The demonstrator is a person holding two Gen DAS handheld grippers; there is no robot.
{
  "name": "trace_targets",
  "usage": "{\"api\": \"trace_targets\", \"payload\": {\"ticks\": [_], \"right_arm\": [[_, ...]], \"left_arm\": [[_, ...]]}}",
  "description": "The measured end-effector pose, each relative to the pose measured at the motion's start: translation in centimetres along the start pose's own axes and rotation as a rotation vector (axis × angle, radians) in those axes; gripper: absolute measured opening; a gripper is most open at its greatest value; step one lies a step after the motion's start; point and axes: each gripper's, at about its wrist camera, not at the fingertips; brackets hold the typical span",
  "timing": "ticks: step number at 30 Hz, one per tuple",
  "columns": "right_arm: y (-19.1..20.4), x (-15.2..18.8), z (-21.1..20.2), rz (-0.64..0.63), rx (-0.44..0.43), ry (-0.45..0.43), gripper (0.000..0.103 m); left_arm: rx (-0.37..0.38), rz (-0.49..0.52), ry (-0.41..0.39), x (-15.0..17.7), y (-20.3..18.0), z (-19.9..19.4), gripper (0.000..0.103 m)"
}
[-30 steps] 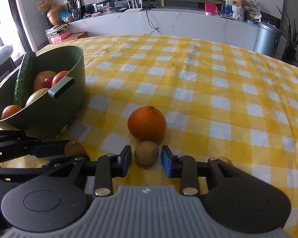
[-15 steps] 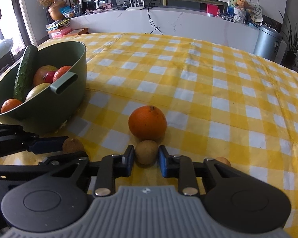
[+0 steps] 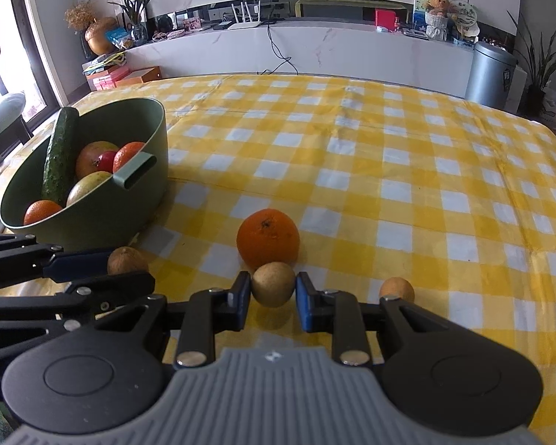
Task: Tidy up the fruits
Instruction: 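Close the left tool on a brown kiwi while the right tool grasps a small round brown fruit, then carry the kiwi and the small brown fruit over the colander with both tools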
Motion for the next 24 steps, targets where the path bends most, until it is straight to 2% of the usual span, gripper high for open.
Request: {"api": "trace_targets", "payload": {"ticks": [7, 12, 24], "right_arm": [[0.1, 0.4, -1.9, 0.017, -0.008, -0.045, 0.022], [0.6, 0.5, -3.4, 0.002, -0.010, -0.098, 0.023], [3.6, -1.4, -6.2, -0.061, -0.067, -0.216, 0.022]], "left_arm": [[0.027, -0.045, -0.035, -1.3, 0.2, -2.3, 0.031], [0.006, -0.071, -0.057, -2.7, 0.9, -3.9, 0.031], [-0.013, -0.164, -0.071, -5.4, 5.4, -5.0, 0.031]]}}
Point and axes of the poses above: each gripper's, at about its wrist camera, not at the fingertips, and z roughly the way its jaws point, y to its left, x to its underside, and after that the axes turned 4 degrees about -y, right-handed
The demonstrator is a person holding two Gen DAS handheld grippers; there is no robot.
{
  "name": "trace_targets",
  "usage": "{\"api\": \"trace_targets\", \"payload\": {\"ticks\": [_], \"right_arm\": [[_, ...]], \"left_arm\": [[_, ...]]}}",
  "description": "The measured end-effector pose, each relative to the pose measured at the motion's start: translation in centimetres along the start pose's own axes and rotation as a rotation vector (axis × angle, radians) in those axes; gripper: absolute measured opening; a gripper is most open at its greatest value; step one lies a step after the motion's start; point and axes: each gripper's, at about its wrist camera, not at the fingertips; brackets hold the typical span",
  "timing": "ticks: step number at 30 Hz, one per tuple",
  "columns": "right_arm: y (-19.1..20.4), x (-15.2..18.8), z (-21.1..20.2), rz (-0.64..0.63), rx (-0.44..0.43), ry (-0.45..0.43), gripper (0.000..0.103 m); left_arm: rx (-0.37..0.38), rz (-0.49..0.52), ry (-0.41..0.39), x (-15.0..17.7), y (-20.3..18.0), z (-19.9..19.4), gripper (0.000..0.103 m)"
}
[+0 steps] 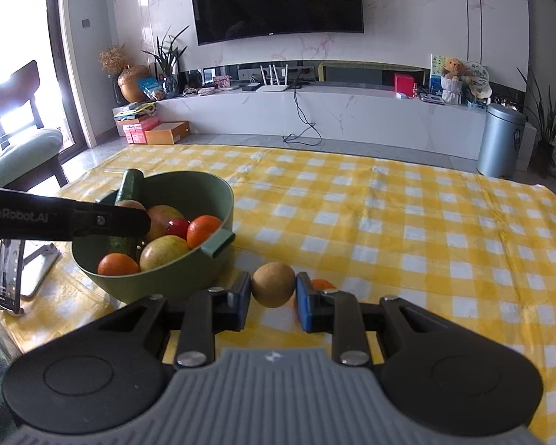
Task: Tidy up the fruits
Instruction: 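Carry the kiwi and the small brown fruit over the colander with both tools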
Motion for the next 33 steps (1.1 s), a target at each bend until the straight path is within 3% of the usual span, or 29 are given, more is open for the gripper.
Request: {"api": "trace_targets", "payload": {"ticks": [10, 17, 33], "right_arm": [[3.8, -3.3, 2.0, -0.120, -0.092, -0.037, 0.022], [6.0, -4.6, 5.3, -0.195, -0.151, -0.002, 0.022], [8.3, -4.8, 11.1, -0.409, -0.200, 0.078, 0.022]], "left_arm": [[-0.018, -0.166, 0.035, -1.6, 5.6, 1.7, 0.031], [-0.050, -0.250, 0.091, -1.3, 8.5, 3.7, 0.031], [-0.083, -0.256, 0.193, -0.1, 9.6, 6.1, 0.031]]}}
Point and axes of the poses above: each gripper's, at about its wrist camera, not at the fingertips, and z roughly the way its jaws point, y to its left, x to its underside, and after that the axes turned 4 degrees about -y, right-handed
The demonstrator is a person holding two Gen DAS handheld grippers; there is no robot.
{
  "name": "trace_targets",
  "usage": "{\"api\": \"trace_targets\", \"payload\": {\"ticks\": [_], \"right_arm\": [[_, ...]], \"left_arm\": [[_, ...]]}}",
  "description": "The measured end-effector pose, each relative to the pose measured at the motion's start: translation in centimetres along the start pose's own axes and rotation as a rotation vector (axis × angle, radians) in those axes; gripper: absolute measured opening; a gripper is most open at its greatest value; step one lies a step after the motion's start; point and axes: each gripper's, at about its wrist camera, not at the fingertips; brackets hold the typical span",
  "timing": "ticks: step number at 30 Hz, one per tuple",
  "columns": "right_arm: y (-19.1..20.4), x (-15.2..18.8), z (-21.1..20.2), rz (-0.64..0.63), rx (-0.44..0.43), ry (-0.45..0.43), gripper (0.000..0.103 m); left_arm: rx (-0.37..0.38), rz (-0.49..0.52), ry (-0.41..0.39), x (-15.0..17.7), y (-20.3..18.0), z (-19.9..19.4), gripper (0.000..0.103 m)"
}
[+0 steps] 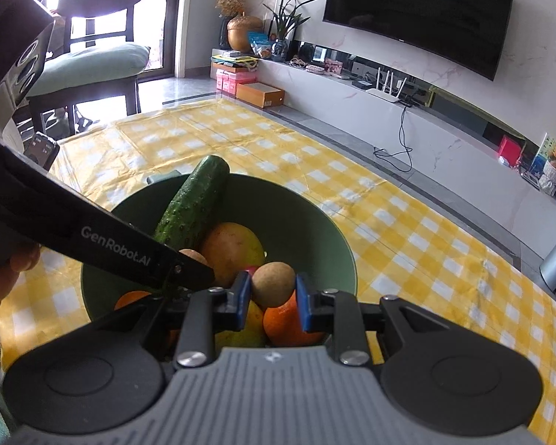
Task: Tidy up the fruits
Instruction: 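Carry the kiwi and the small brown fruit over the colander with both tools, then open both tools to drop the two brown fruits into the colander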
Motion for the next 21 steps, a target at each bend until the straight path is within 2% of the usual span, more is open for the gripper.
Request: {"api": "trace_targets", "payload": {"ticks": [8, 14, 21], "right_arm": [[0.5, 0.0, 1.4, -0.081, -0.002, 0.023, 0.022], [0.5, 0.0, 1.5, -0.090, -0.002, 0.023, 0.022], [0.8, 0.1, 1.5, -0.099, 0.009, 0.020, 0.022]], "left_arm": [[-0.017, 0.034, 0.001, 0.2, -0.5, 0.3, 0.031], [-0.017, 0.035, -0.001, 0.2, -0.5, 0.3, 0.031], [-0.017, 0.045, -0.018, 0.2, -0.6, 0.0, 0.040]]}}
Point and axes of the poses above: each gripper's, at about its wrist camera, not at the fingertips, and z roughly the way its jaws point, y to its left, x to its underside, and after that the axes turned 4 degrees about -y, right-handed
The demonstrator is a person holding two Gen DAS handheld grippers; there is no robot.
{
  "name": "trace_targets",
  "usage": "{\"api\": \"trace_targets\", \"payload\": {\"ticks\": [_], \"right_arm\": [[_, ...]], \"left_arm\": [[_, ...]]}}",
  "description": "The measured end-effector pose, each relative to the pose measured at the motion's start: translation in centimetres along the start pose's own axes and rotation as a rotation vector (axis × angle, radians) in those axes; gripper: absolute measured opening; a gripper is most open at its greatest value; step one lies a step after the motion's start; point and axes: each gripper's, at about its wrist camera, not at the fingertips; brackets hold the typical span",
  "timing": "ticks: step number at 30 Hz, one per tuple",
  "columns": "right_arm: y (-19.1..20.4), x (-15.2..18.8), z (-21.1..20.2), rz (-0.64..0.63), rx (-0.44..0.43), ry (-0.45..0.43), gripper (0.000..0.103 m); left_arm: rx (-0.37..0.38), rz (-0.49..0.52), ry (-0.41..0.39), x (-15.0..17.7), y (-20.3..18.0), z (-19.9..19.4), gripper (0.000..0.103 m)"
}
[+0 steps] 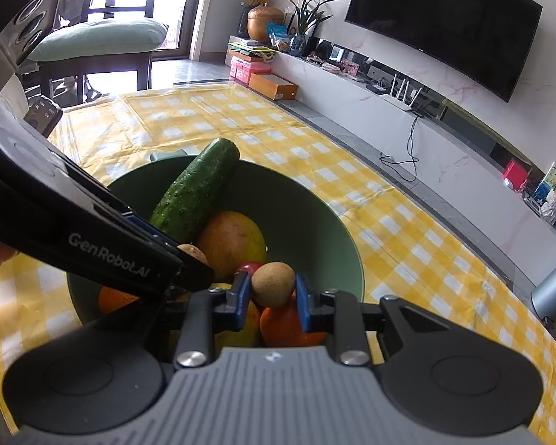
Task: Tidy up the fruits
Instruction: 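Open both tools to drop the two brown fruits into the colander, then move both tools toward the last tangerine and small brown fruit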
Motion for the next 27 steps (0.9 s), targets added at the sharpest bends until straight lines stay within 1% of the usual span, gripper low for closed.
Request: {"api": "trace_targets", "payload": {"ticks": [4, 5, 6, 7, 10, 12, 15, 17, 18, 19, 24, 26, 27], "right_arm": [[0.1, 0.0, -0.1, 0.003, 0.002, -0.002, 0.024], [0.1, 0.0, -0.2, 0.003, 0.004, -0.004, 0.026], [0.1, 0.0, -0.3, 0.003, 0.007, -0.007, 0.033], [0.1, 0.0, -0.4, 0.002, 0.012, -0.011, 0.036], [0.1, 0.0, -1.1, -0.001, 0.020, -0.024, 0.036], [0.1, 0.0, -1.6, 0.000, 0.029, -0.032, 0.037], [0.0, 0.1, -2.7, 0.012, 0.045, -0.052, 0.041], [-0.2, 0.2, -3.5, 0.027, 0.057, -0.061, 0.044], [-0.3, 0.3, -3.8, 0.036, 0.064, -0.066, 0.048], [-0.3, 0.4, -4.3, 0.047, 0.071, -0.072, 0.050], [-1.1, 1.1, -6.1, 0.114, 0.100, -0.079, 0.053], [-1.5, 1.6, -7.0, 0.150, 0.116, -0.082, 0.056], [-1.7, 1.8, -7.4, 0.168, 0.126, -0.084, 0.060]], "left_arm": [[0.009, 0.010, -0.015, 0.2, -0.2, -0.4, 0.048], [0.005, 0.013, -0.020, 0.2, -0.3, -0.5, 0.050], [0.003, 0.013, -0.025, 0.2, -0.3, -0.6, 0.051], [0.004, 0.011, -0.029, 0.2, -0.3, -0.6, 0.051], [0.014, 0.004, -0.053, 0.2, -0.3, -1.1, 0.052], [0.024, 0.004, -0.074, 0.2, -0.4, -1.5, 0.056], [0.025, 0.014, -0.102, 0.3, -0.8, -2.0, 0.058], [0.022, 0.025, -0.119, 0.5, -1.0, -2.2, 0.059], [0.022, 0.030, -0.128, 0.5, -1.3, -2.4, 0.060], [0.022, 0.035, -0.135, 0.5, -1.4, -2.5, 0.061], [0.006, 0.072, -0.183, 0.8, -2.6, -3.6, 0.063], [-0.004, 0.094, -0.200, 1.0, -3.2, -4.0, 0.064], [-0.010, 0.106, -0.207, 1.0, -3.6, -4.2, 0.064]]}}
Point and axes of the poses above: each gripper's, at about its wrist camera, not at the fingertips, and z roughly the way its jaws point, y to its left, x to its underside, and after that the axes turned 4 degrees about -y, right-handed
